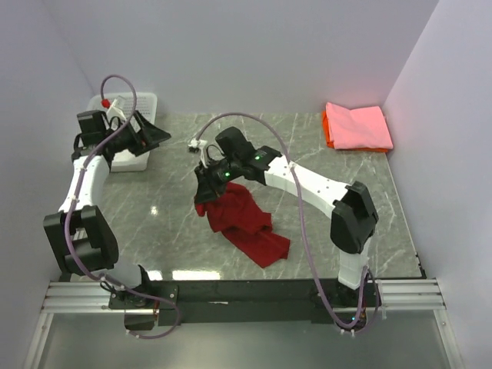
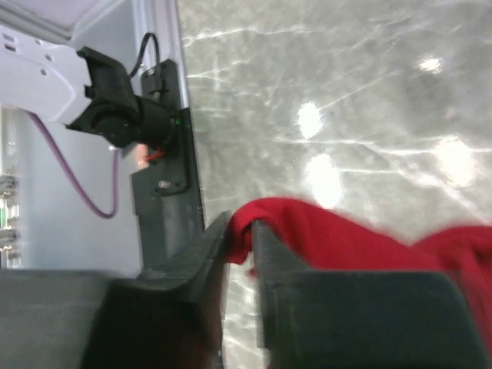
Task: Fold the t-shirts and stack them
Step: Flatten the tshirt out
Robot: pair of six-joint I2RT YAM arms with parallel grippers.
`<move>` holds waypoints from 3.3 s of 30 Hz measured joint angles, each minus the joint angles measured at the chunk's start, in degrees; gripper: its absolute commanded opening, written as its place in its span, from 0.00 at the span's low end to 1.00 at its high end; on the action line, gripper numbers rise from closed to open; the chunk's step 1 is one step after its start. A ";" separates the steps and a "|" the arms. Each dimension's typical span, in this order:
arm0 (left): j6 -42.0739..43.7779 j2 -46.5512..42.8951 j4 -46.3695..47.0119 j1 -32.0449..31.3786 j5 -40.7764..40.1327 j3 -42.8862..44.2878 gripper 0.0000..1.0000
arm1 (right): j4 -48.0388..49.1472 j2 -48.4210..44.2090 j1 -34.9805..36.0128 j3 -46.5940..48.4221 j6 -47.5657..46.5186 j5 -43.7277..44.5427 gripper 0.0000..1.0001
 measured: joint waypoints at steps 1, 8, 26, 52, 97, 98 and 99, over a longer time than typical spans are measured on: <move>1.22 0.00 -1.90 1.01 -0.15 0.90 0.90 | -0.17 0.92 0.81 0.55 -0.13 0.15 0.57; 19.76 0.00 -16.61 -1.14 -0.66 2.75 0.86 | -3.34 -7.91 -11.63 -4.98 -2.14 -1.40 0.67; 65.68 -18.91 -29.03 -45.81 -15.02 -21.44 0.72 | -11.34 -12.59 -23.30 -33.07 -6.62 0.61 0.57; 66.34 -10.54 1.33 -60.67 -32.09 -34.88 0.00 | -10.75 -2.73 -24.24 -33.22 -7.37 -4.94 0.00; 39.26 2.10 -21.44 -9.22 -11.89 5.09 0.00 | -23.82 9.97 -30.21 -1.07 -24.13 15.50 0.64; 39.41 2.29 -21.75 -9.27 -11.87 5.16 0.00 | -24.30 10.82 -30.16 -0.31 -24.83 15.52 0.64; 39.56 2.56 -21.86 -9.27 -11.85 5.29 0.00 | -24.81 11.32 -30.14 -0.04 -25.90 15.58 0.64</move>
